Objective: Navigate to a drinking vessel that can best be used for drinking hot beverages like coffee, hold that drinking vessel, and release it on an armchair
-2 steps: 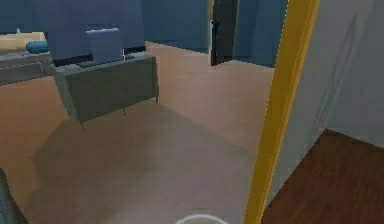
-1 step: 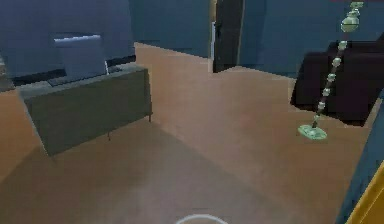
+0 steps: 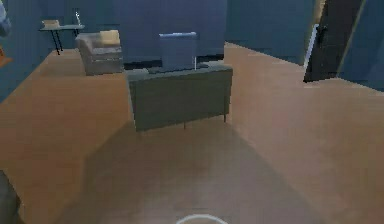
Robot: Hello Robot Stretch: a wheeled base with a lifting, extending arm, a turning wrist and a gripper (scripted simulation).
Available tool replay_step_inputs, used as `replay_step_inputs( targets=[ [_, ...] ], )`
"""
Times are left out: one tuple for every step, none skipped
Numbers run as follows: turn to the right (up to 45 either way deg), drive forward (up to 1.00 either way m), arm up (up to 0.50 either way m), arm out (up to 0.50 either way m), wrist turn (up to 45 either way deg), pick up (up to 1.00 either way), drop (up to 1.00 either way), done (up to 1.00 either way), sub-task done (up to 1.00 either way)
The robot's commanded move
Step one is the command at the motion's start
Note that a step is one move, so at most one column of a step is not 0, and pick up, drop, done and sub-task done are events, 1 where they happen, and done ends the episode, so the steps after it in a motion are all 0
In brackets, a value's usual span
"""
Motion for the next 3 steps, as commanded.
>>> replay_step_inputs(
  targets=[
    [0.0,0.5,0.0,0.0,0.0,0.0,0.0,0.0,0.0],
    [45.0,0.0,0.0,0.0,0.0,0.0,0.0,0.0,0.0],
    [3.0,0.0,0.0,0.0,0.0,0.0,0.0,0.0,0.0]
  ],
)
